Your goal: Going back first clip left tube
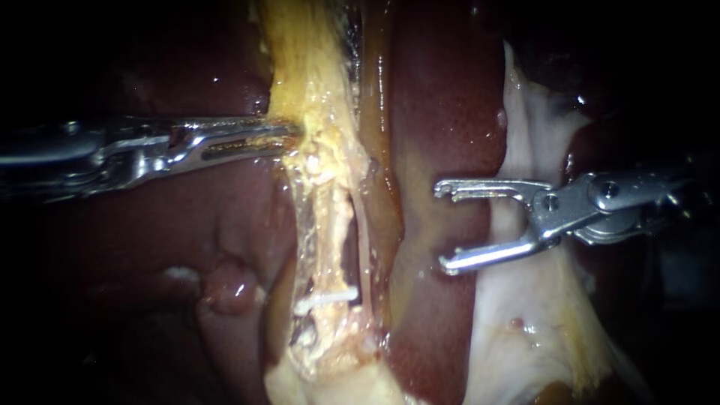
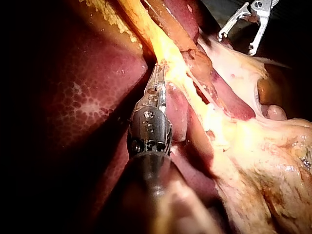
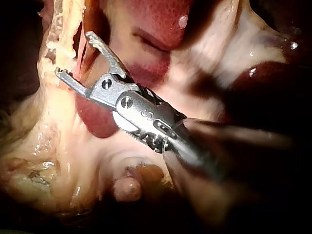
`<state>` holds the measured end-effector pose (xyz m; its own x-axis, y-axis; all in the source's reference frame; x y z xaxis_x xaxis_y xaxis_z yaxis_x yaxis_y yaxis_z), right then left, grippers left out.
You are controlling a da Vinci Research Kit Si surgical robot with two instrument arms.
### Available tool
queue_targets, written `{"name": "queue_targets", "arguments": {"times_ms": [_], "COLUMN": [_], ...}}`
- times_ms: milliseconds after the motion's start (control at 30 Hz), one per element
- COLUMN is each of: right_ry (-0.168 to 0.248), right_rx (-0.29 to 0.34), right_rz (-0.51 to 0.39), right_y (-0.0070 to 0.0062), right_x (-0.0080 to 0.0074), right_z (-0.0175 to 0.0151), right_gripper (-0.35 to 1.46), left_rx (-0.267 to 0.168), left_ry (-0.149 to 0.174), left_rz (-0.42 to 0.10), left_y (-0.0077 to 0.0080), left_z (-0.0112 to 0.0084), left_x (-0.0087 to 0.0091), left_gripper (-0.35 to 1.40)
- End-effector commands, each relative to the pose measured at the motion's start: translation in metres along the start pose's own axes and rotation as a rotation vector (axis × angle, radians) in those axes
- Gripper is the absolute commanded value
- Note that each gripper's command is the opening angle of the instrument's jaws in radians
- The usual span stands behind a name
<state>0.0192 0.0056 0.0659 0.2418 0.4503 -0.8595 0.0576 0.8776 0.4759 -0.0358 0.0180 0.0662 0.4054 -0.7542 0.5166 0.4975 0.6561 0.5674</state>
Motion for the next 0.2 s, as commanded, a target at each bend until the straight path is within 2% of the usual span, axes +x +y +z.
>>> {"name": "queue_targets", "arguments": {"times_ms": [33,200], "right_ry": [0.0,0.0], "right_rx": [0.001,0.0], "right_rz": [0.0,0.0], "right_y": [0.0,0.0], "right_x": [0.0001,0.0001], "right_z": [0.0,0.0001], "right_gripper": [0.6,0.6], "left_rx": [0.001,0.003], "left_ry": [0.001,0.001], "left_rz": [0.001,0.001], "left_y": [-0.0001,-0.0001], "left_z": [-0.0001,-0.0002], "left_x": [0.0,-0.0001], "left_gripper": [-0.35,-0.35]}}
